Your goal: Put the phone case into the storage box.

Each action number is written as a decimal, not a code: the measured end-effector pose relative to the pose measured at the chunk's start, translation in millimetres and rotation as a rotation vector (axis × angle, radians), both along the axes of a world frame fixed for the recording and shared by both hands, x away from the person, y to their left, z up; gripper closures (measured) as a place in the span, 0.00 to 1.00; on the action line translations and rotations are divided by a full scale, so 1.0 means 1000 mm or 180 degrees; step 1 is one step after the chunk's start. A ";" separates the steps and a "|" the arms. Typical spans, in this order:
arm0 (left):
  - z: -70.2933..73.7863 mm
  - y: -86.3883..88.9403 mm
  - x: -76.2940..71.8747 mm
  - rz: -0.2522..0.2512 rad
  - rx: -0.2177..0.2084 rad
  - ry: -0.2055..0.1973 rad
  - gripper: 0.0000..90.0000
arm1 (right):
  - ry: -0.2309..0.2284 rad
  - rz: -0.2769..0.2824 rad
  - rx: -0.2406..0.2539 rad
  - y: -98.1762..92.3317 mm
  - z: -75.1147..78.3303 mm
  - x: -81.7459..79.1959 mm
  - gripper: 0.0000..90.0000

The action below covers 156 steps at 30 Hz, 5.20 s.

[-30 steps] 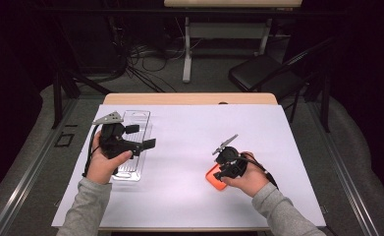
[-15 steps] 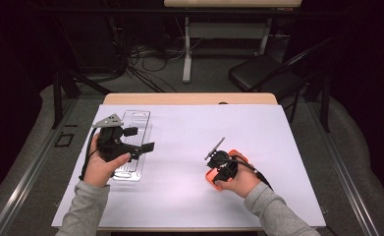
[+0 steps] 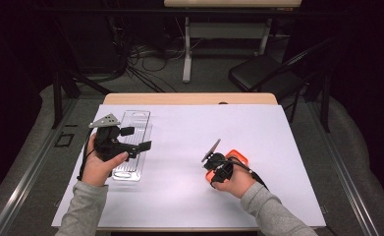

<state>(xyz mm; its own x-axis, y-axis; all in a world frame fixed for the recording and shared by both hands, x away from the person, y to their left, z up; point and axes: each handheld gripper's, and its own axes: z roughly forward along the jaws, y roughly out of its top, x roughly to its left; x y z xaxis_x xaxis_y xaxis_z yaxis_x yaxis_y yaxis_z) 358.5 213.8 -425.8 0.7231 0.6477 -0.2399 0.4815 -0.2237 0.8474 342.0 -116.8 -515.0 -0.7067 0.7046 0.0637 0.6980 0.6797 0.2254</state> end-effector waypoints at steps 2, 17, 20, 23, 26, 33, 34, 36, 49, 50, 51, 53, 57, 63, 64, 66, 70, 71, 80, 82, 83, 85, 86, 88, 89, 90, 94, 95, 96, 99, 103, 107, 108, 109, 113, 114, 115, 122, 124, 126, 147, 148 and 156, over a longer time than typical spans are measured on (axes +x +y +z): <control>0.000 0.001 0.000 0.0019 -0.0001 -0.0010 0.04 | 0.0034 0.0019 -0.0054 0.001 -0.001 0.000 0.85; 0.001 0.004 0.000 0.0060 0.0000 -0.0018 0.04 | 0.0180 -0.0074 -0.0063 0.001 -0.010 0.002 0.94; 0.000 0.004 0.000 0.0063 0.0016 -0.0016 0.04 | 0.0162 -0.0109 -0.0004 0.000 -0.011 0.003 0.96; 0.000 0.004 0.000 0.0074 0.0035 -0.0023 0.04 | 0.0172 -0.0098 -0.0016 -0.001 -0.011 0.004 0.97; -0.002 0.005 0.001 0.0088 0.0043 -0.0021 0.05 | 0.0186 -0.0108 -0.0023 -0.001 -0.011 0.003 0.98; -0.002 0.005 0.001 0.0093 0.0032 -0.0027 0.05 | 0.0192 -0.0143 -0.0022 -0.002 -0.011 0.003 0.99; -0.002 0.005 0.001 0.0097 0.0033 -0.0028 0.05 | 0.0190 -0.0146 -0.0023 -0.001 -0.010 0.003 0.99; -0.001 0.006 0.001 0.0109 0.0026 -0.0041 0.05 | 0.0181 -0.0181 -0.0005 -0.001 -0.011 0.002 0.99; -0.002 0.007 0.001 0.0119 0.0028 -0.0058 0.07 | 0.0234 -0.0153 -0.0086 -0.001 -0.008 0.003 1.00; -0.002 0.007 0.001 0.0124 0.0029 -0.0057 0.07 | 0.0240 -0.0154 -0.0103 -0.001 -0.008 0.003 1.00; -0.002 0.007 0.001 0.0124 0.0028 -0.0060 0.07 | 0.0184 -0.0185 -0.0022 -0.001 -0.010 0.001 1.00; -0.002 0.007 0.001 0.0126 0.0021 -0.0057 0.07 | 0.0156 -0.0157 -0.0033 -0.001 -0.010 0.001 1.00; -0.002 0.007 0.001 0.0121 0.0025 -0.0058 0.07 | 0.0138 -0.0144 -0.0050 -0.001 -0.009 0.001 1.00; -0.001 0.008 0.001 0.0126 0.0025 -0.0062 0.07 | 0.0026 -0.0167 0.0076 -0.004 -0.002 -0.003 1.00; -0.001 0.008 0.001 0.0126 0.0027 -0.0062 0.07 | 0.0005 -0.0175 0.0107 -0.004 -0.001 -0.003 1.00; -0.002 0.008 0.001 0.0126 0.0028 -0.0063 0.07 | -0.0056 -0.0154 0.0142 -0.005 0.002 -0.005 1.00; -0.002 0.007 0.001 0.0124 0.0024 -0.0061 0.07 | -0.0224 -0.0119 0.0218 -0.005 0.007 -0.009 1.00; -0.002 0.007 0.001 0.0121 0.0021 -0.0060 0.07 | -0.0266 -0.0105 0.0229 -0.005 0.009 -0.010 1.00; -0.002 0.007 0.001 0.0112 0.0050 -0.0074 0.09 | -0.0802 0.0174 0.0388 -0.005 0.017 -0.022 1.00; -0.002 0.007 0.001 0.0111 0.0054 -0.0070 0.09 | -0.0908 0.0206 0.0430 -0.007 0.019 -0.023 1.00; -0.003 0.007 0.001 0.0112 0.0055 -0.0066 0.09 | -0.0961 0.0242 0.0471 -0.007 0.019 -0.024 1.00; -0.003 0.007 0.001 0.0112 0.0051 -0.0062 0.09 | -0.1026 0.0277 0.0509 -0.008 0.021 -0.026 1.00; -0.003 0.007 0.001 0.0112 0.0051 -0.0062 0.09 | -0.1066 0.0316 0.0522 -0.008 0.021 -0.026 1.00; -0.003 0.007 0.001 0.0115 0.0050 -0.0063 0.09 | -0.1119 0.0376 0.0526 -0.009 0.023 -0.028 1.00; -0.003 0.006 0.001 0.0115 0.0053 -0.0059 0.09 | -0.1169 0.0423 0.0537 -0.009 0.023 -0.028 1.00; -0.003 0.006 0.001 0.0116 0.0051 -0.0062 0.09 | -0.1189 0.0478 0.0533 -0.009 0.024 -0.028 1.00; -0.003 0.005 0.001 0.0112 0.0039 -0.0057 0.09 | -0.1265 0.0690 0.0471 -0.010 0.023 -0.029 1.00; -0.003 0.005 0.001 0.0108 0.0036 -0.0058 0.09 | -0.1324 0.0751 0.0441 -0.010 0.022 -0.030 1.00; -0.003 0.005 0.001 0.0107 0.0033 -0.0058 0.10 | -0.1360 0.0796 0.0404 -0.009 0.022 -0.031 1.00; -0.004 0.004 0.001 0.0108 0.0014 -0.0047 0.11 | -0.1487 0.0934 0.0316 -0.008 0.021 -0.033 1.00; -0.005 0.002 0.001 0.0076 -0.0018 -0.0016 0.12 | -0.1579 0.1120 0.0240 -0.005 0.020 -0.034 1.00; -0.006 -0.001 0.000 0.0058 -0.0020 -0.0028 0.14 | -0.1693 0.1359 0.0118 -0.003 0.021 -0.038 1.00; -0.006 -0.001 0.000 0.0057 -0.0021 -0.0026 0.14 | -0.1717 0.1384 0.0102 -0.002 0.021 -0.039 1.00; -0.006 -0.001 0.000 0.0053 -0.0018 -0.0024 0.14 | -0.1742 0.1431 0.0112 -0.001 0.021 -0.039 1.00; -0.007 -0.002 0.000 0.0042 -0.0076 0.0000 0.16 | -0.1832 0.1521 0.0042 0.003 0.024 -0.045 1.00; -0.008 -0.003 0.000 0.0047 -0.0086 0.0010 0.17 | -0.1869 0.1559 0.0049 0.003 0.024 -0.046 1.00; -0.008 -0.003 0.000 0.0037 -0.0097 0.0022 0.17 | -0.1886 0.1578 0.0038 0.004 0.025 -0.047 1.00; -0.010 -0.009 0.000 -0.0028 -0.0133 0.0051 0.17 | -0.1904 0.1741 0.0016 0.010 0.027 -0.049 1.00; -0.011 -0.011 0.000 -0.0046 -0.0156 0.0071 0.18 | -0.1913 0.1774 0.0012 0.011 0.027 -0.050 1.00; -0.013 -0.013 0.000 -0.0057 -0.0154 0.0089 0.18 | -0.1941 0.1825 0.0002 0.013 0.026 -0.050 1.00; -0.023 -0.029 0.000 -0.0156 -0.0153 0.0333 0.29 | -0.2213 0.2097 -0.0077 0.027 0.027 -0.058 0.99; -0.023 -0.030 0.000 -0.0162 -0.0137 0.0330 0.29 | -0.2220 0.2097 -0.0068 0.028 0.027 -0.058 0.99; -0.028 -0.039 -0.001 -0.0264 -0.0147 0.0389 0.34 | -0.2260 0.2131 -0.0007 0.035 0.030 -0.061 1.00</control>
